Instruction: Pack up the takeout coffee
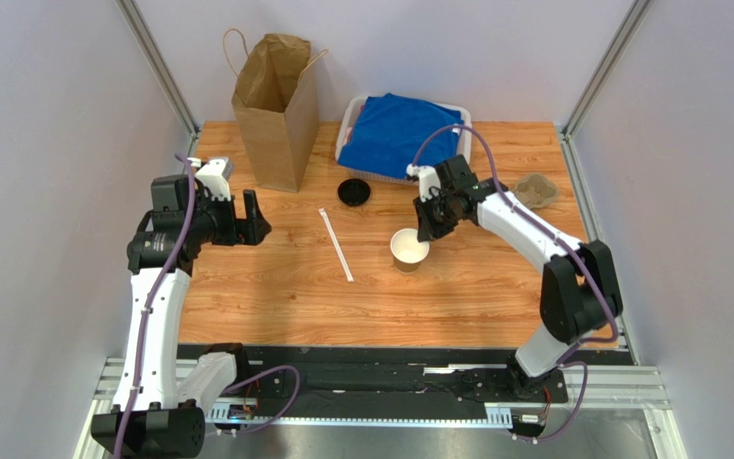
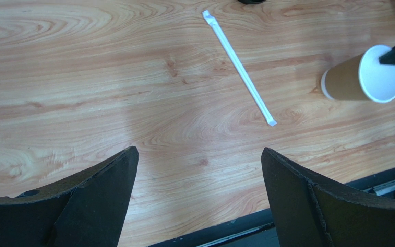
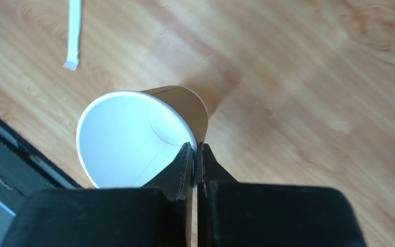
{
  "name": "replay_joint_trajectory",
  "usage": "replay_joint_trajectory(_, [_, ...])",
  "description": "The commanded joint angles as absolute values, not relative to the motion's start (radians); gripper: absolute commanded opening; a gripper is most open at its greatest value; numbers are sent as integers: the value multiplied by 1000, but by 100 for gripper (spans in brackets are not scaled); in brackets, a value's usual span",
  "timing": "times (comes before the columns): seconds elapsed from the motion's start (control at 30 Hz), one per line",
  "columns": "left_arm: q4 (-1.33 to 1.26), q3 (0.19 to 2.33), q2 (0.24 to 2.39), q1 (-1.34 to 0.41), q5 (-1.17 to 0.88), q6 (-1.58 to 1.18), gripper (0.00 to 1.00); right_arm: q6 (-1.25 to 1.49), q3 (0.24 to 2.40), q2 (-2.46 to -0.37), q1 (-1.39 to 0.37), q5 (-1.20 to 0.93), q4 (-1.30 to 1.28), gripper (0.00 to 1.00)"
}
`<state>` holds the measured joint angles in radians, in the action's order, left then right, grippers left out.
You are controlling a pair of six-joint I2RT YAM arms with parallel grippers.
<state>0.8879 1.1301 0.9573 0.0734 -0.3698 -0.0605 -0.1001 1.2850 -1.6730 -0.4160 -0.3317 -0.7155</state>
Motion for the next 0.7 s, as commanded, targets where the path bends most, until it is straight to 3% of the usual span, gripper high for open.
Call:
replay_joint_trajectory(0.0, [842,1106,931,74,-443,-38,99,-83,1174,-1548,-488,-339,-629,0])
replay_joint_trajectory(0.4, [833,1042,913,71,-454,-21,98,-40,1115,-1543,-610,-295,-535,0])
replay_joint_trajectory(0.53, [825,1032,917,40,-443,-2,98,-32,1112,-1529,-615,-287,-545,23])
replay_joint_trajectory(0.67, [821,1048,962,14,-475,38,98,-23,1129,-1511,-614,-285,-568,39])
